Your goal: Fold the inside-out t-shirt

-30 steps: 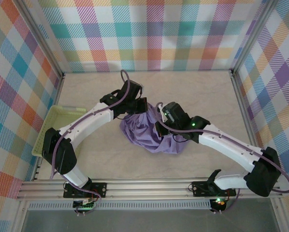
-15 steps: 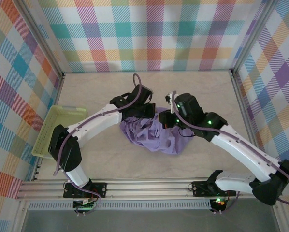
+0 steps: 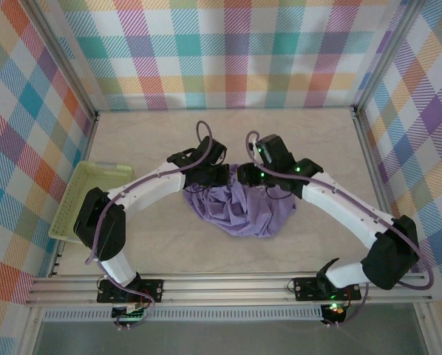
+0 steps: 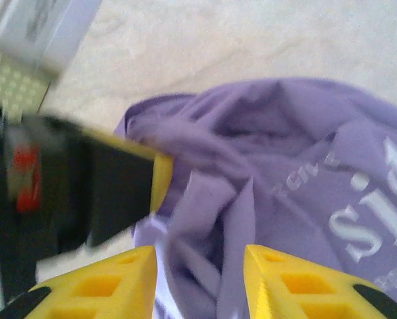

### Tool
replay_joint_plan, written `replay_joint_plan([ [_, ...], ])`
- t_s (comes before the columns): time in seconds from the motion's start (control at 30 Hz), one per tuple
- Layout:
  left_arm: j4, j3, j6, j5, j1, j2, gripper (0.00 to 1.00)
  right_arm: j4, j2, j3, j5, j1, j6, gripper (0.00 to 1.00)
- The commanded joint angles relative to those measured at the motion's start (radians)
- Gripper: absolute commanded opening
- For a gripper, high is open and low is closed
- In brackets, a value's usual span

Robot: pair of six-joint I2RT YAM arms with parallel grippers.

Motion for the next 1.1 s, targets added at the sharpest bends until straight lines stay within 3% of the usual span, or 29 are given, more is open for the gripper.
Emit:
replay_joint_plan([
  [0.0, 0.039, 0.005, -0.035, -0.002, 0.010, 0.003, 0.00, 0.001, -0.107, -0.077, 0.062, 0.094, -0.015, 0.43],
  [0.17, 0.028, 0.023, -0.033, -0.005, 0.015, 0.019, 0.00, 0.033, -0.164, -0.185, 0.053, 0.186, 0.053, 0.31],
  [0.37, 0.020, 0.031, -0.032, -0.009, 0.017, 0.017, 0.00, 0.092, -0.087, -0.232, 0.039, 0.240, 0.114, 0.27],
  [0.6, 0.009, 0.030, -0.031, -0.011, 0.017, 0.003, 0.00, 0.089, -0.016, -0.249, 0.181, 0.237, 0.112, 0.32],
  [1.07, 0.014, 0.023, -0.028, -0.014, 0.017, -0.002, 0.00, 0.066, 0.089, -0.222, 0.262, 0.224, 0.141, 0.30],
])
